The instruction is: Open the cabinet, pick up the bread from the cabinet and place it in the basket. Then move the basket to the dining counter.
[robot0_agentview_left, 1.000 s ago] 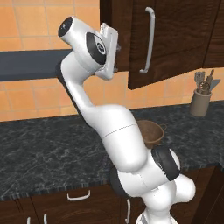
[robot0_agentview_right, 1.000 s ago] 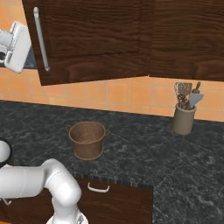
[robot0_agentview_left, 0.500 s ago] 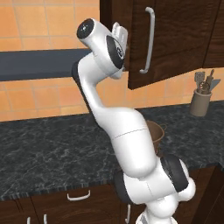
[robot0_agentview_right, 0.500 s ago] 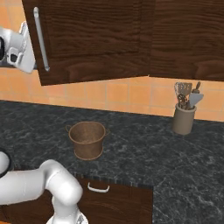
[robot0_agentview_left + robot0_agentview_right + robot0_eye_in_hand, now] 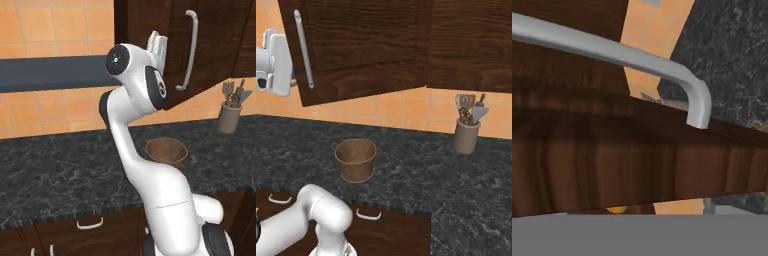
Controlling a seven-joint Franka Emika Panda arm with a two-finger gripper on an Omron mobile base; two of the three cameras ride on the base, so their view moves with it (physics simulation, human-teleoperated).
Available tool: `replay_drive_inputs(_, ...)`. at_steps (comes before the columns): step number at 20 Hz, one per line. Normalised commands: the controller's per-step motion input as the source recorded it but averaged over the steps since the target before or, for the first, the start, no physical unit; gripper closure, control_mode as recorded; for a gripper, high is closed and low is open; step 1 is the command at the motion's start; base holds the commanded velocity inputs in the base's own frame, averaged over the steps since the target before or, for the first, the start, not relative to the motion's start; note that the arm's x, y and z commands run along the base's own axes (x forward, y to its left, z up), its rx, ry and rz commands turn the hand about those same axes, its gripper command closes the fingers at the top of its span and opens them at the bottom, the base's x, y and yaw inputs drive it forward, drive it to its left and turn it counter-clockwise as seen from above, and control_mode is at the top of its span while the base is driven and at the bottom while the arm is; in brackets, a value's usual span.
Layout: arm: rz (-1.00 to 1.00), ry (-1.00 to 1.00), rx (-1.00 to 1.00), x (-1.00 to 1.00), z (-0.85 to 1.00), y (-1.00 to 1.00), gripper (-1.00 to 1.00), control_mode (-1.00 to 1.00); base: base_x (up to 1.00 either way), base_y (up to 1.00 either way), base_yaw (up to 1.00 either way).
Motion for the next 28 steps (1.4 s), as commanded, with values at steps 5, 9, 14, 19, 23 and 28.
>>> replay_drive_inputs(5,-0.18,-0.27,0.09,-0.95,0.0,-0.82,-1.0,-1.0,0.0,0.0,0.0)
replay_drive_inputs(9,-0.16,-0.2,0.09,-1.0,0.11,-1.0,-1.0,-1.0,0.0,0.0,0.0)
replay_drive_inputs(14,-0.15,-0.14,0.06,-1.0,0.16,-1.0,-1.0,-1.0,0.0,0.0,0.0)
replay_drive_inputs(19,-0.16,-0.03,0.06,-1.0,0.1,-1.0,-1.0,-1.0,0.0,0.0,0.0)
replay_drive_inputs(23,-0.16,0.0,0.08,-0.75,0.0,-1.0,-1.0,-1.0,0.0,0.0,0.0)
replay_drive_inputs(28,-0.08,0.03,0.01,-0.15,0.0,-0.23,-1.0,-1.0,0.0,0.0,0.0)
